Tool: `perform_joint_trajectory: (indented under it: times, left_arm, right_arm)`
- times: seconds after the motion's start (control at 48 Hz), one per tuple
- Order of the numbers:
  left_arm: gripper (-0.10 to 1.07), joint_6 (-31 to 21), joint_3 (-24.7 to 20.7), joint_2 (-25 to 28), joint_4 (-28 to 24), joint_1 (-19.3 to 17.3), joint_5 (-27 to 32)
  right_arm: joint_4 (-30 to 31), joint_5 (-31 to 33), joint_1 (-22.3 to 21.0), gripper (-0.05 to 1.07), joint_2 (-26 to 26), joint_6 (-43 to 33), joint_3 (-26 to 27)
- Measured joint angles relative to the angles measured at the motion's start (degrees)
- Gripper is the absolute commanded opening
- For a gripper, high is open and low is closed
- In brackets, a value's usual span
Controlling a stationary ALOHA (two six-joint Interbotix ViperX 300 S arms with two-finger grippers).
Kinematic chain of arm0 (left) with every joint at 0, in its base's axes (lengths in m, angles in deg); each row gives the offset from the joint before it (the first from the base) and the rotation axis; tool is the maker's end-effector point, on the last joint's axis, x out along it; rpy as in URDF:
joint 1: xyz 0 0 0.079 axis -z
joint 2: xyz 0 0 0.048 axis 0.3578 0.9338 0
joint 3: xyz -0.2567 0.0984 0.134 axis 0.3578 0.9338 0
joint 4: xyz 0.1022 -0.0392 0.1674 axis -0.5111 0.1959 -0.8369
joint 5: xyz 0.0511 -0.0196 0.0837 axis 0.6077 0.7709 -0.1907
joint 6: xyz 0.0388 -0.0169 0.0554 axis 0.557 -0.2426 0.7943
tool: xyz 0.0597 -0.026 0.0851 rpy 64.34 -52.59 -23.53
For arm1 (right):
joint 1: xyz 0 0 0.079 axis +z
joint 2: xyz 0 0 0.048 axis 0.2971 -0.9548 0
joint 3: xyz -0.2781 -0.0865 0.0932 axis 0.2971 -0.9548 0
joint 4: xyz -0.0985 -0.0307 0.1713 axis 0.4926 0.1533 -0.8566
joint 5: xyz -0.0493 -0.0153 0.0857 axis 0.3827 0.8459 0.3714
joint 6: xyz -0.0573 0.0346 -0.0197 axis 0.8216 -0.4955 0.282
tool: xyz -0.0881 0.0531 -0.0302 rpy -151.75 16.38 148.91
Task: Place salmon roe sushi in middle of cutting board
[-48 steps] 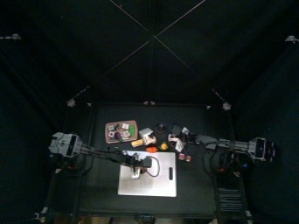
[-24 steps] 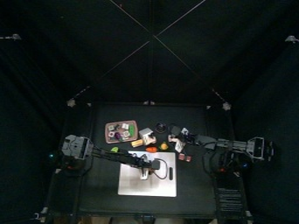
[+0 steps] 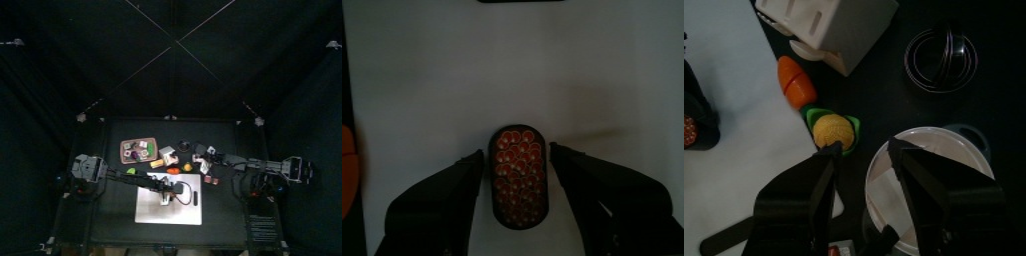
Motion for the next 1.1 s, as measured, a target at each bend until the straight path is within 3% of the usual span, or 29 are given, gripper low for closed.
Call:
perform_joint_trajectory:
  times: [0.292,0.646,0.917,1.104]
  left_arm:
    - [0.92,-0.09,0.09,-0.26,-0.18,0.00,0.00]
    - [0.92,0.09,0.70,-4.31,-2.55,-0.09,-1.32]
    - [0.92,-0.26,6.06,-11.34,-2.72,-0.18,-6.77]
    - [0.92,-0.44,14.24,-19.60,-3.78,-2.37,-13.45]
  right_arm:
    - [0.00,0.00,0.00,0.80,-0.09,0.00,0.00]
    - [-0.18,0.09,0.26,0.80,-0.09,0.09,-0.09]
    - [-1.14,3.43,4.31,0.79,2.46,0.00,0.09]
    - [-2.11,4.22,9.67,0.79,4.31,-0.09,0.44]
